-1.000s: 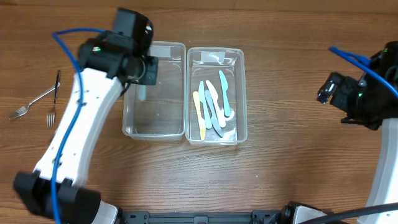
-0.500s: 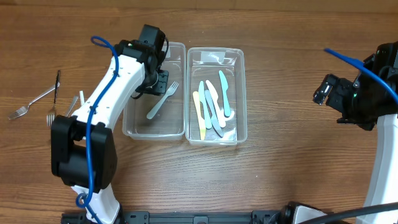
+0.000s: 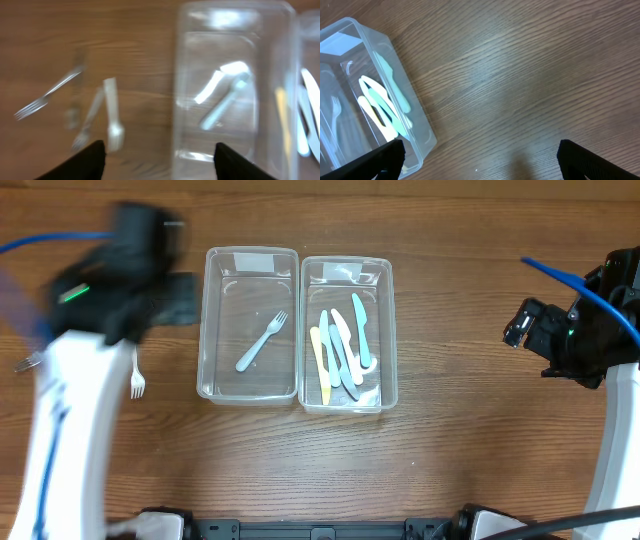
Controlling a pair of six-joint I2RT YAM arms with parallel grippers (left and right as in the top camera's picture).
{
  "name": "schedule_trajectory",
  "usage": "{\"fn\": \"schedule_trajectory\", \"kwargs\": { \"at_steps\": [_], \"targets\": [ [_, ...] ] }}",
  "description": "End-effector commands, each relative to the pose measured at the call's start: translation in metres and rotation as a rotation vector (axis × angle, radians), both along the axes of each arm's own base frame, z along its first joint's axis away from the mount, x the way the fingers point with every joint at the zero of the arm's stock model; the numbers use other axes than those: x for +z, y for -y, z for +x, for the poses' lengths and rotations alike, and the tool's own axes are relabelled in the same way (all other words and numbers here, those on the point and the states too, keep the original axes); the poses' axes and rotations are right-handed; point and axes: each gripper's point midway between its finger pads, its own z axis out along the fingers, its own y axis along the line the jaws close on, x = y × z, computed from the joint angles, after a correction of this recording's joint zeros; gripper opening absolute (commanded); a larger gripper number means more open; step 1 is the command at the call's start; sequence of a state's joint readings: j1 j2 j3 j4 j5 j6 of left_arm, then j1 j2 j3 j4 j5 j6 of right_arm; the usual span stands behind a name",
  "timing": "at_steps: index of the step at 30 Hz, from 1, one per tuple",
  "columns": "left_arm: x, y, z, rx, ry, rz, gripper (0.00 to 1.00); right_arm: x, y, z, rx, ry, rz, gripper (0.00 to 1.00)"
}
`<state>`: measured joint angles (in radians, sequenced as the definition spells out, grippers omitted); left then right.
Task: Pack container
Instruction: 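Move left gripper to the white plastic fork and grasp it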
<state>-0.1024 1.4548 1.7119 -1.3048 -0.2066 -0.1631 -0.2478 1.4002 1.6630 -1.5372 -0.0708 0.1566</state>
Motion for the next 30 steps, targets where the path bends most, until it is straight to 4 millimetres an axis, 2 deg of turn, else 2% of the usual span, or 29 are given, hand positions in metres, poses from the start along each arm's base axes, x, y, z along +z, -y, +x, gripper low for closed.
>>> {"fn": "schedule_trajectory", "kwargs": {
  "at_steps": [1, 4, 8, 13, 18, 23, 30],
  "targets": [
    [0.006, -0.061, -0.032, 0.224, -0.008, -0.052, 0.73, 0.004, -0.001, 0.000, -0.001, 0.019, -0.006, 1.00],
    [-0.020, -0.087, -0.041, 0.308, -0.061, -0.140, 0.73, 0.004, -0.001, 0.000, -0.001, 0.021, -0.006, 1.00],
    [-0.074, -0.111, -0.045, 0.391, -0.132, -0.170, 0.75, 0.004, -0.001, 0.000, 0.000, 0.020, -0.005, 1.00],
    [-0.157, -0.111, -0.036, 0.367, -0.216, -0.199, 0.78, 0.004, -0.001, 0.000, -0.001, 0.017, -0.004, 1.00],
    [-0.213, -0.105, -0.022, 0.265, -0.304, -0.247, 0.81, 0.004, -0.001, -0.001, -0.001, 0.016, -0.004, 1.00],
    [-0.247, -0.108, -0.013, 0.257, -0.352, -0.255, 0.83, 0.004, -0.001, -0.001, 0.000, 0.015, -0.004, 1.00],
    [-0.280, -0.110, -0.011, 0.260, -0.410, -0.263, 0.82, 0.004, -0.001, -0.001, -0.001, 0.016, -0.005, 1.00]
  ]
}}
